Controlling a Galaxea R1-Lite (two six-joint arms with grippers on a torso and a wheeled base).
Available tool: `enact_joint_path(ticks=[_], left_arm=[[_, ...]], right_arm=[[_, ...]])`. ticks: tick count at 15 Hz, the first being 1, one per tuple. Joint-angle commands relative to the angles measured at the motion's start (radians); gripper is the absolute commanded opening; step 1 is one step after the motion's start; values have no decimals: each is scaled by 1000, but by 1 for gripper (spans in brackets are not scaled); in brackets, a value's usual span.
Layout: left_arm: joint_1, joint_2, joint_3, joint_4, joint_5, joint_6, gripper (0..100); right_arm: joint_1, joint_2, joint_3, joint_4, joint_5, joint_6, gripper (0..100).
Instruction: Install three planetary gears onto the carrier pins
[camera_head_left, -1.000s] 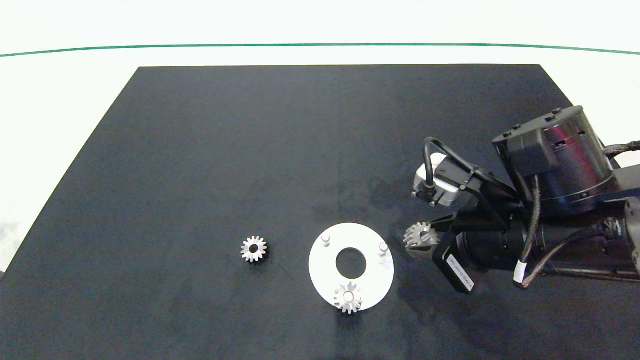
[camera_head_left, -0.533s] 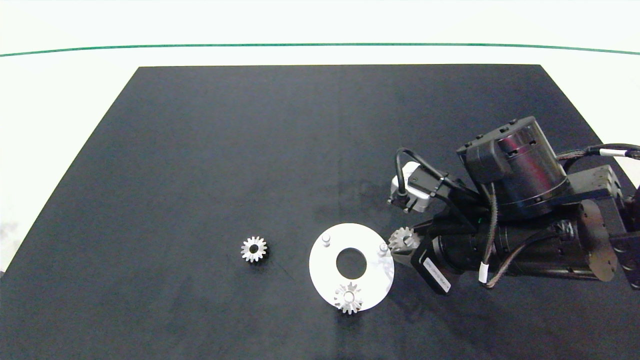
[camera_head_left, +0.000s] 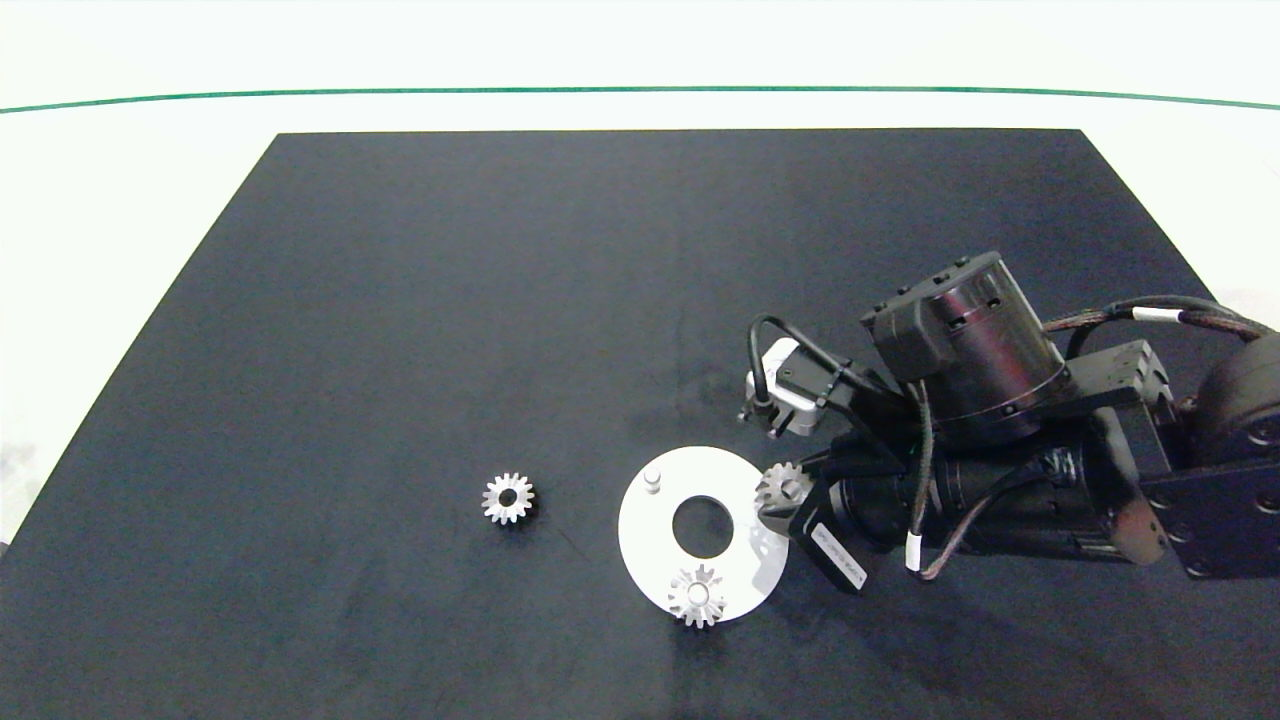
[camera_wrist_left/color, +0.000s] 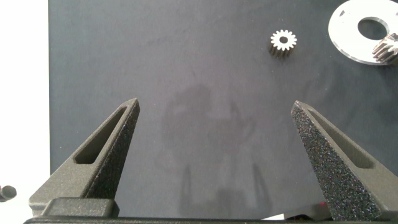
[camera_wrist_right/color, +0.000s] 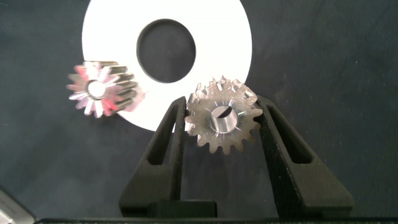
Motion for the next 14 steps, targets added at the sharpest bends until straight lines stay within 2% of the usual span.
enact_joint_path(ticks=[1, 14], left_arm=[[-1, 0, -2, 1, -1, 1, 100], [-2, 2, -3, 1, -2, 0, 100]], right_arm=[[-3, 13, -2, 1, -5, -2, 10], [-5, 60, -35, 0, -5, 1, 10]])
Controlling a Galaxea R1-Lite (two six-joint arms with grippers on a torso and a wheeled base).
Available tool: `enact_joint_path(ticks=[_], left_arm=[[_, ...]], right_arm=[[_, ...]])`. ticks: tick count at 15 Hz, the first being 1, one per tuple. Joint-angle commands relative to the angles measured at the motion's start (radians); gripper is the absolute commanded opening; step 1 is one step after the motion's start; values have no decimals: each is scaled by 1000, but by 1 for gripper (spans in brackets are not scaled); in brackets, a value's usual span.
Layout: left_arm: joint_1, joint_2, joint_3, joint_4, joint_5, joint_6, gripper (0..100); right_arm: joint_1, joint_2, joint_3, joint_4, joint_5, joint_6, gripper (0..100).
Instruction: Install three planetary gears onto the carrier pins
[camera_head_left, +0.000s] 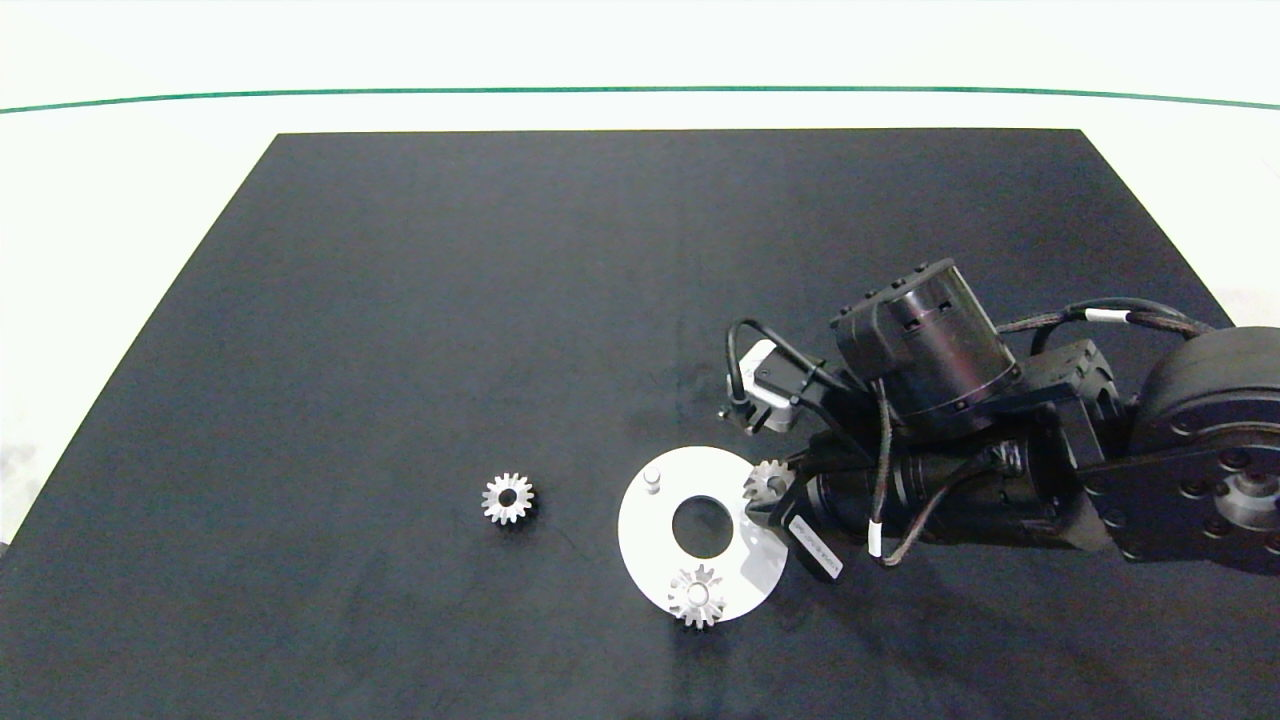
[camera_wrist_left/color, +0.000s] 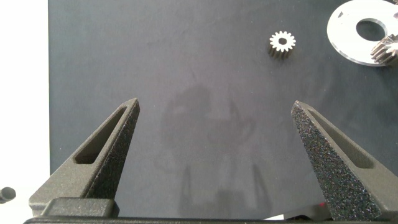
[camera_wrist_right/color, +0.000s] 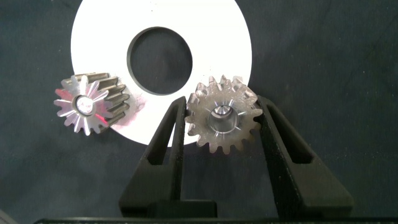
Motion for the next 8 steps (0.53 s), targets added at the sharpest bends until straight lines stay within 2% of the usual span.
enact_joint_path(ticks=[1, 8], left_arm=[[0, -1, -1, 2, -1, -1, 100], [0, -1, -1, 2, -1, -1, 100]], right_arm=[[-1, 8, 0, 2, -1, 0, 10], [-9, 14, 2, 2, 1, 1, 10]])
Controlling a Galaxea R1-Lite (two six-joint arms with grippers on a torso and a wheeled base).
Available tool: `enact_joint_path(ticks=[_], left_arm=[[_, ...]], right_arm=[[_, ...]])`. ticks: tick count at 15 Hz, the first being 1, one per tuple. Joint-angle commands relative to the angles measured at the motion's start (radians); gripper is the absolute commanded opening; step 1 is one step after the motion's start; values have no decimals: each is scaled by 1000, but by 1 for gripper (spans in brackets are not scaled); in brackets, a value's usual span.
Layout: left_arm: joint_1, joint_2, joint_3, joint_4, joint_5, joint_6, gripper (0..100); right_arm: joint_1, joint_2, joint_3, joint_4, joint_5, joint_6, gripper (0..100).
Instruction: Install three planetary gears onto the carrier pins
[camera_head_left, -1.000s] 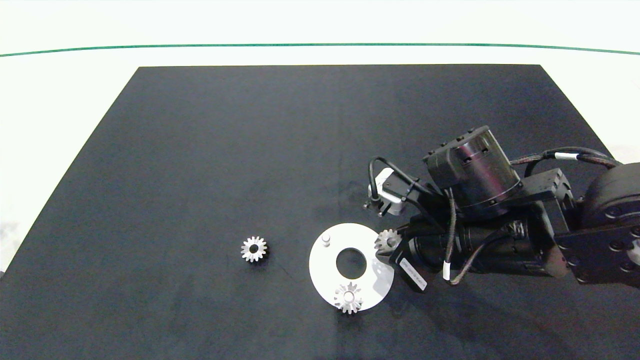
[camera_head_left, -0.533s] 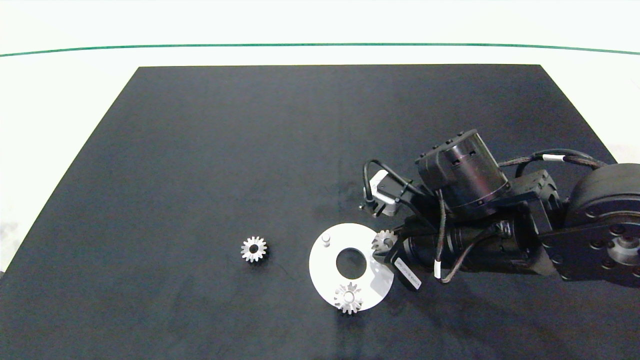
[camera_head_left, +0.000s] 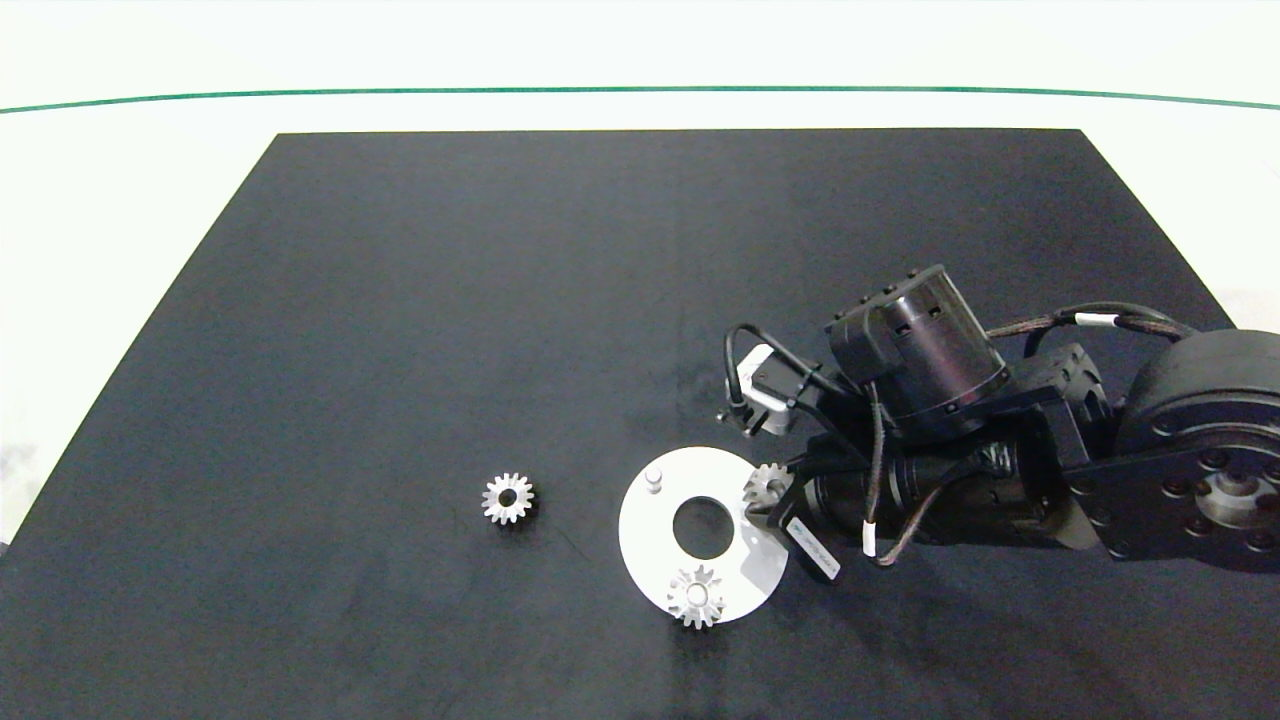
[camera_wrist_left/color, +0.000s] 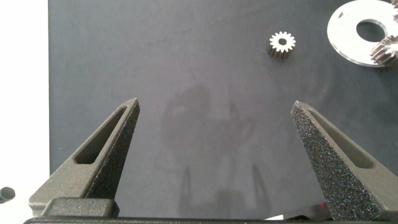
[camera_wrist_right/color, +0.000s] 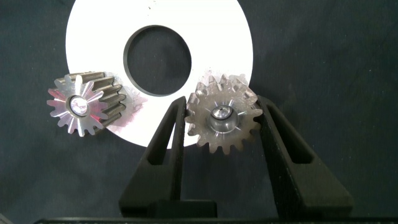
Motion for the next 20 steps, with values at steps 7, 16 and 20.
enact_joint_path(ticks=[7, 16, 20], left_arm=[[0, 1, 0, 2, -1, 0, 100], [3, 48, 20, -1, -1, 9, 100], [-61, 279, 24, -124, -4, 41, 100]], right_arm=[[-5, 0, 8, 2, -3, -3, 100], [-94, -515, 105, 86, -96, -15, 100], [-183, -845, 214, 258, -93, -15, 100]])
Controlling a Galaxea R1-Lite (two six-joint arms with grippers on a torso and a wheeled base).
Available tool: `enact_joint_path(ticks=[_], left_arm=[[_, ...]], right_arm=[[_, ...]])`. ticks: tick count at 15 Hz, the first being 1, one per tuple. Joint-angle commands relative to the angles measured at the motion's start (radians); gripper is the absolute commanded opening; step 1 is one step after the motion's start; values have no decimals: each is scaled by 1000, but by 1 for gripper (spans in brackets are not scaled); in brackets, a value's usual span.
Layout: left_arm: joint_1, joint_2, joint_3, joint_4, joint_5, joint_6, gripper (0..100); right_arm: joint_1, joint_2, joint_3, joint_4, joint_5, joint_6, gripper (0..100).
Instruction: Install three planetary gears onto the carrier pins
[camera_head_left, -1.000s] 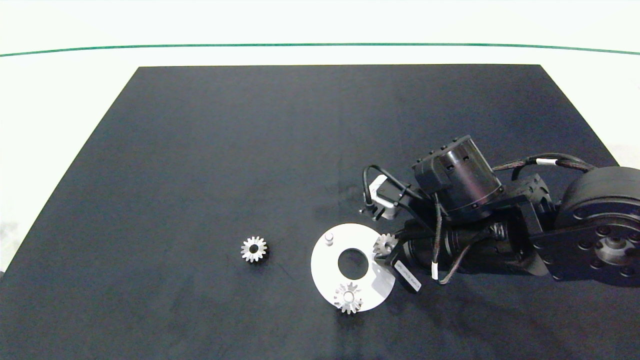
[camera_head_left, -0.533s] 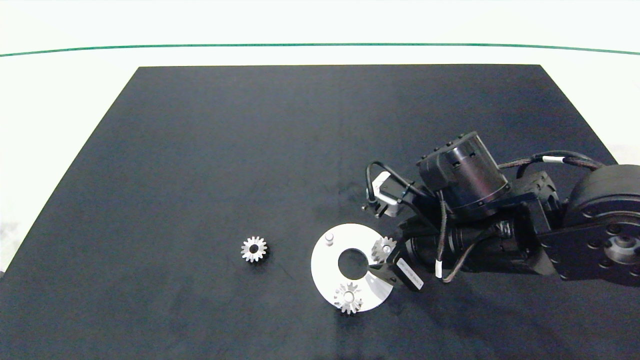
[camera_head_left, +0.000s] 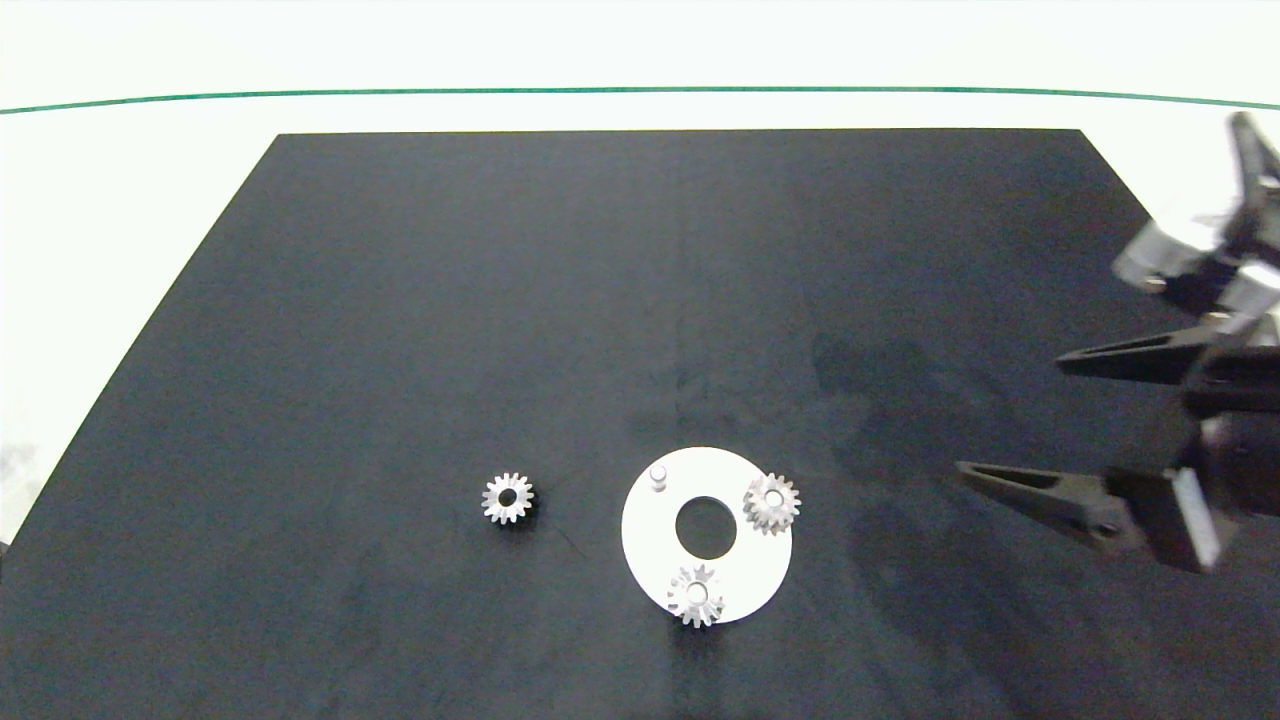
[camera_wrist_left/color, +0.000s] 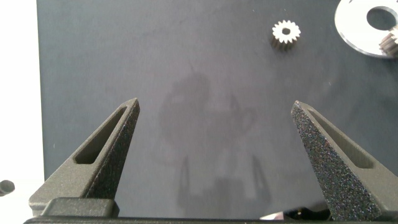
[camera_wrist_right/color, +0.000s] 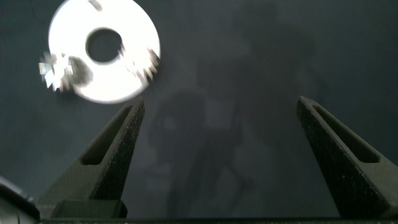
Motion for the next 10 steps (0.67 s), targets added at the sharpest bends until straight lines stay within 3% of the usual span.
enact_joint_path(ticks=[1, 2, 4, 5, 6, 8, 10], left_arm=[[-139, 248, 1, -91, -3, 42, 100], [-210, 322, -3, -123, 7, 44, 100], [-265, 468, -8, -254, 37, 51, 100], [-332, 569, -8, -364, 79, 79, 100], [-415, 622, -15, -415, 123, 84, 100], [-490, 716, -66, -429, 202, 84, 100], [-567, 799, -101, -453, 252, 77, 100]], right_arm=[[-112, -393, 118, 159, -9, -1, 100], [-135, -429, 130, 184, -8, 0, 100], [-163, -475, 158, 191, -8, 0, 100], [-166, -492, 167, 191, -8, 2, 100], [-166, -492, 162, 191, -8, 2, 100], [-178, -494, 156, 191, -8, 3, 100], [-188, -515, 156, 191, -6, 52, 100]])
